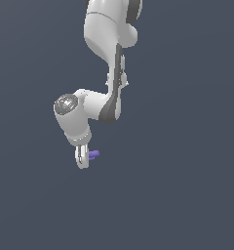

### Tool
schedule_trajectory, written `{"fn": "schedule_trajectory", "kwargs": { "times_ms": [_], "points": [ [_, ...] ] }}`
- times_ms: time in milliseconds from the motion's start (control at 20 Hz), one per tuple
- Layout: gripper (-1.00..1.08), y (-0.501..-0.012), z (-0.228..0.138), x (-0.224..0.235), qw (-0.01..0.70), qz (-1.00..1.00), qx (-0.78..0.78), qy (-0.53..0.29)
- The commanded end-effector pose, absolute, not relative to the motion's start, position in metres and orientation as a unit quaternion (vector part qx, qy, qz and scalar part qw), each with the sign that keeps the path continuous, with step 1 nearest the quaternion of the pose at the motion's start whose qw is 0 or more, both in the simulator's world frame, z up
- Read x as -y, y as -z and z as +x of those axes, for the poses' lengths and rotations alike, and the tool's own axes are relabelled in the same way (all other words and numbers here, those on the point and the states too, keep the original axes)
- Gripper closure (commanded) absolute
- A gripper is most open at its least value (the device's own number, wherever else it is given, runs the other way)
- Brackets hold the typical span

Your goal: Pick up the object and move it to a goal position.

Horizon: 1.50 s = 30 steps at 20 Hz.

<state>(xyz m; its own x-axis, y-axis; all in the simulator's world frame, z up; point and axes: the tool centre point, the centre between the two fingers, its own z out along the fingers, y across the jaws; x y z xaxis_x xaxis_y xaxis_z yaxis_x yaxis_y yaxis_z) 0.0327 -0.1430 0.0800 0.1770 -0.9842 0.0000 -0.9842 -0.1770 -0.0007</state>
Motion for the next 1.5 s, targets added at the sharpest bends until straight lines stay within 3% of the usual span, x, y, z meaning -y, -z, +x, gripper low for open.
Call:
{"fn": "schedule_trajectory", "kwargs": {
  "times_ms": [0,600,650,1450],
  "points": [
    [-0.92,-0.073,0.032,0.143,0.000,-0.767,-0.642,0.000],
    [-0.92,-0.033,0.032,0.144,0.000,-0.765,-0.643,0.000],
    [1.08,-0.033,0.032,0.144,0.000,-0.765,-0.643,0.000],
    [1.08,-0.044,0.031,0.147,0.000,-0.765,-0.643,0.000]
  ]
}}
